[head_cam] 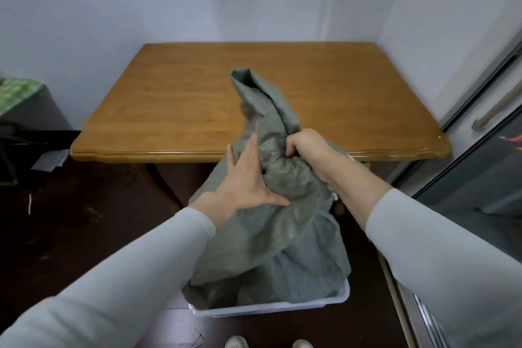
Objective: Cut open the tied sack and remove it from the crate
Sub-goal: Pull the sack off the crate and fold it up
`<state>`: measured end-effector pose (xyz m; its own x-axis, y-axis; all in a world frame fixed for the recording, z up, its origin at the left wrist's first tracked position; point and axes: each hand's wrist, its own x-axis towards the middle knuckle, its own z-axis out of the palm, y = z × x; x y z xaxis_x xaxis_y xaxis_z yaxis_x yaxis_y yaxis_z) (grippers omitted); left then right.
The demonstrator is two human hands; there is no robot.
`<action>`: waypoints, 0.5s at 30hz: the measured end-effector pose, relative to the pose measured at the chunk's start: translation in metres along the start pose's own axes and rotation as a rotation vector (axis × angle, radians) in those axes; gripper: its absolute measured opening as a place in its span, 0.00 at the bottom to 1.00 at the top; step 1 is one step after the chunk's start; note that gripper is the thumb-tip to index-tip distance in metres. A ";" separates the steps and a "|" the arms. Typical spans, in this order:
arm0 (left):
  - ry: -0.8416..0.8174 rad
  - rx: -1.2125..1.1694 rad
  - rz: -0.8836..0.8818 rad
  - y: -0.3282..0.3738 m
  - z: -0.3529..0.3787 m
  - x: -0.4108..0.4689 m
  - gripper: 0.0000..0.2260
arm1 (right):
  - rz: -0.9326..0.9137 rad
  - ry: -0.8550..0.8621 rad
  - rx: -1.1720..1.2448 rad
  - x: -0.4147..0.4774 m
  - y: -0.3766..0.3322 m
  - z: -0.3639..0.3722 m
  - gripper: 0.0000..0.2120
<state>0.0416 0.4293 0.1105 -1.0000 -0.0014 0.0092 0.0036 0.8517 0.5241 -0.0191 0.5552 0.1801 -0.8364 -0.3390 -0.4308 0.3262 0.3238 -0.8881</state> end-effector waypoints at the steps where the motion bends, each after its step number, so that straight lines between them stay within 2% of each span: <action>1: 0.000 -0.077 -0.010 0.000 0.000 0.005 0.49 | 0.014 -0.024 -0.010 -0.001 -0.001 0.001 0.09; 3: -0.009 -0.184 -0.099 -0.004 0.002 0.013 0.24 | 0.029 -0.018 -0.148 -0.001 -0.005 -0.006 0.07; 4: -0.010 -0.262 -0.154 -0.008 0.005 0.015 0.17 | -0.011 0.033 -0.328 -0.001 -0.005 -0.013 0.08; 5: -0.011 -0.366 -0.230 -0.012 0.006 0.016 0.14 | -0.095 0.099 -0.540 -0.001 -0.004 -0.022 0.16; 6: -0.030 -0.474 -0.312 -0.013 0.004 0.016 0.12 | -0.219 0.164 -0.720 -0.003 -0.001 -0.031 0.31; 7: -0.064 -0.580 -0.388 -0.013 0.000 0.016 0.11 | -0.388 0.146 -0.853 -0.012 0.001 -0.034 0.44; 8: -0.102 -0.669 -0.426 -0.013 -0.005 0.016 0.11 | -0.565 0.051 -0.985 -0.021 0.008 -0.033 0.52; 10: -0.202 -0.783 -0.456 -0.008 -0.015 0.017 0.13 | -0.784 -0.161 -1.387 -0.029 0.036 -0.023 0.60; 12: -0.345 -0.831 -0.539 -0.002 -0.018 0.018 0.15 | -0.715 -0.181 -1.577 -0.020 0.069 -0.013 0.64; 14: -0.456 -0.907 -0.620 -0.001 -0.015 0.016 0.13 | -0.559 -0.095 -1.466 -0.004 0.089 -0.004 0.62; 15: -0.454 -0.948 -0.660 0.000 -0.015 0.015 0.14 | -0.512 -0.079 -1.382 0.003 0.094 0.000 0.58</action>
<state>0.0270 0.4212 0.1229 -0.7246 0.0572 -0.6867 -0.6855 0.0417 0.7268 0.0088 0.5848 0.0951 -0.6880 -0.7049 -0.1724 -0.6982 0.7078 -0.1077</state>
